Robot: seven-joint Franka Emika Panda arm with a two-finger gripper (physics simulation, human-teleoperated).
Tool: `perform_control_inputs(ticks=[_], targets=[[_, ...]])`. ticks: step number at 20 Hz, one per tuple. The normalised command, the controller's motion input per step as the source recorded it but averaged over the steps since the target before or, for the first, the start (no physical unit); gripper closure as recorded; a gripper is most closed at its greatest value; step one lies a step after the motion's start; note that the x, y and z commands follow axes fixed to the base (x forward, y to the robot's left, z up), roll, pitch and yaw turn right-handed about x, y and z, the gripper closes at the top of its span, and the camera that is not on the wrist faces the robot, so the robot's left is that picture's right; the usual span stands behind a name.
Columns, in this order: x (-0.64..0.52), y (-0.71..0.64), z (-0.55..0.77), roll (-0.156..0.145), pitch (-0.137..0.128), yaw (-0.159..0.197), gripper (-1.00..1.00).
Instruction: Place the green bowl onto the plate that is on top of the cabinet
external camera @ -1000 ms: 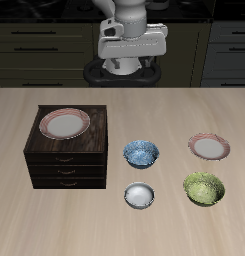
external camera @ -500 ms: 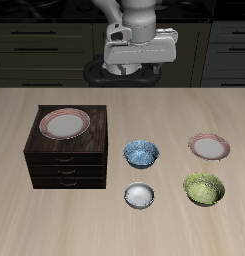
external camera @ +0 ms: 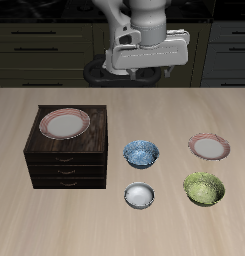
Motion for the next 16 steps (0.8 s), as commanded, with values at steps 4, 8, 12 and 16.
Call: perform_control_inputs(ticks=[4,8,12,16], targets=[[0.29,0.34,0.14,0.053,-0.037,0.002,-1.0],[0.36,0.33,0.15,0.015,-0.008,-0.04,-1.0],[0.25,0.3,0.11,0.056,-0.023,-0.012,-1.0],[0.25,0.26,0.14,0.051,-0.03,0.026,-1.0]])
